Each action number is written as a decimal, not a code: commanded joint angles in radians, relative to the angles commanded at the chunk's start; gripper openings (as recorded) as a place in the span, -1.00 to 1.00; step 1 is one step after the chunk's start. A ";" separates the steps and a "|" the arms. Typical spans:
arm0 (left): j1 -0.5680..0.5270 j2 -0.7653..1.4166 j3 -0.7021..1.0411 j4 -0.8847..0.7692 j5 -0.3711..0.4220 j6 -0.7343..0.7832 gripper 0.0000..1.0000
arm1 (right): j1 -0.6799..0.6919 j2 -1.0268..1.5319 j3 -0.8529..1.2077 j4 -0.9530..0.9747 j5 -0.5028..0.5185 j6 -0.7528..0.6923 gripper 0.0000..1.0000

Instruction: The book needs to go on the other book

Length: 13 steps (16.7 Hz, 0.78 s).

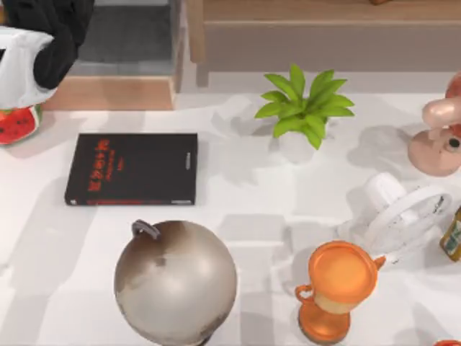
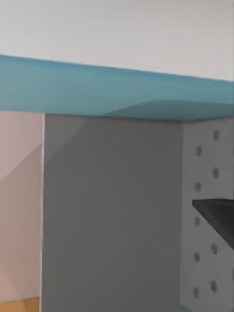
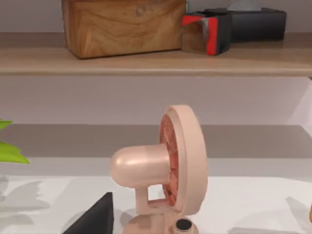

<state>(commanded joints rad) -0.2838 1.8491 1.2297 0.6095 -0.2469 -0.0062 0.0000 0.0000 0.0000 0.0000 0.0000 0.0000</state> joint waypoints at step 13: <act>0.013 0.087 0.134 -0.039 0.013 -0.002 1.00 | 0.000 0.000 0.000 0.000 0.000 0.000 1.00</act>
<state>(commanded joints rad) -0.2705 1.9358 1.3640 0.5701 -0.2341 -0.0082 0.0000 0.0000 0.0000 0.0000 0.0000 0.0000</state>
